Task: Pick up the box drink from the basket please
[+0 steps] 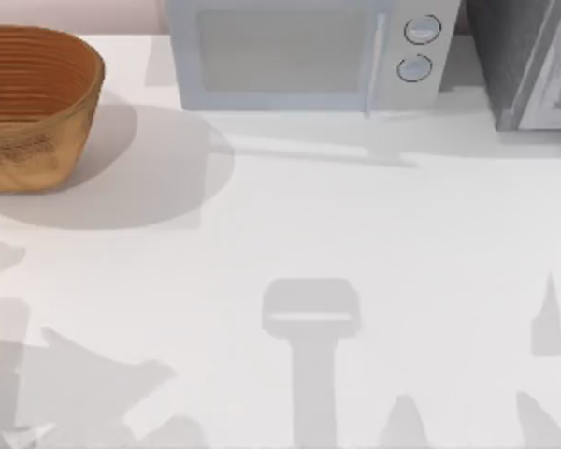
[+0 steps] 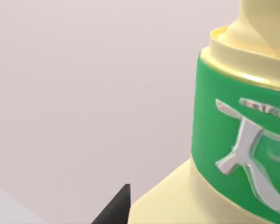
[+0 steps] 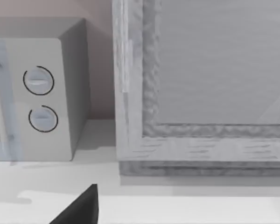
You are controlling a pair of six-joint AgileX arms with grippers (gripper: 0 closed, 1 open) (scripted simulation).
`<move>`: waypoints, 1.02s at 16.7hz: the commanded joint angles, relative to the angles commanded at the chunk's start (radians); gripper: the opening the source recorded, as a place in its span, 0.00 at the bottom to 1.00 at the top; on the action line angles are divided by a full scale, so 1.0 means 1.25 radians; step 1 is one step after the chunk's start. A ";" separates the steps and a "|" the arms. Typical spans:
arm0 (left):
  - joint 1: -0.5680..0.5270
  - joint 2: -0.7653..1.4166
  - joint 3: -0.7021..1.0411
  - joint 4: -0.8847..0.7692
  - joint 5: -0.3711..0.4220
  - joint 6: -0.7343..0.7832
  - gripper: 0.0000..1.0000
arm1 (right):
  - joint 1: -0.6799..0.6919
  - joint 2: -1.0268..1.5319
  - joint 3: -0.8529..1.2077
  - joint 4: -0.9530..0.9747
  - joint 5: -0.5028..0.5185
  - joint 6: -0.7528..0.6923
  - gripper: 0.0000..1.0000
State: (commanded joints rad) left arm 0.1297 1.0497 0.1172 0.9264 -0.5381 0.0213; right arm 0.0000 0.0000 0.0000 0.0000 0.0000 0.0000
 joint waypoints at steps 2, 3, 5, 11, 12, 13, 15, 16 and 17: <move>0.016 0.074 0.000 0.080 0.017 0.000 0.00 | 0.000 0.000 0.000 0.000 0.000 0.000 1.00; 0.024 0.111 -0.001 0.120 0.025 0.000 0.00 | 0.000 0.000 0.000 0.000 0.000 0.000 1.00; 0.040 0.182 -0.001 0.197 0.041 0.000 0.00 | 0.000 0.000 0.000 0.000 0.000 0.000 1.00; 0.070 0.320 -0.003 0.343 0.073 0.000 0.00 | 0.000 0.000 0.000 0.000 0.000 0.000 1.00; 0.071 0.324 -0.003 0.347 0.074 0.000 0.00 | 0.000 0.000 0.000 0.000 0.000 0.000 1.00; 0.071 0.324 -0.003 0.347 0.074 0.000 0.00 | 0.000 0.000 0.000 0.000 0.000 0.000 1.00; 0.071 0.324 -0.003 0.347 0.074 0.000 0.00 | 0.000 0.000 0.000 0.000 0.000 0.000 1.00; 0.071 0.324 -0.003 0.347 0.074 0.000 0.00 | 0.000 0.000 0.000 0.000 0.000 0.000 1.00; 0.071 0.324 -0.003 0.347 0.074 0.000 0.08 | 0.000 0.000 0.000 0.000 0.000 0.000 1.00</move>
State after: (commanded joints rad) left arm 0.2183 1.4545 0.1130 1.3605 -0.4462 0.0212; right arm 0.0000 0.0000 0.0000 0.0000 0.0000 0.0000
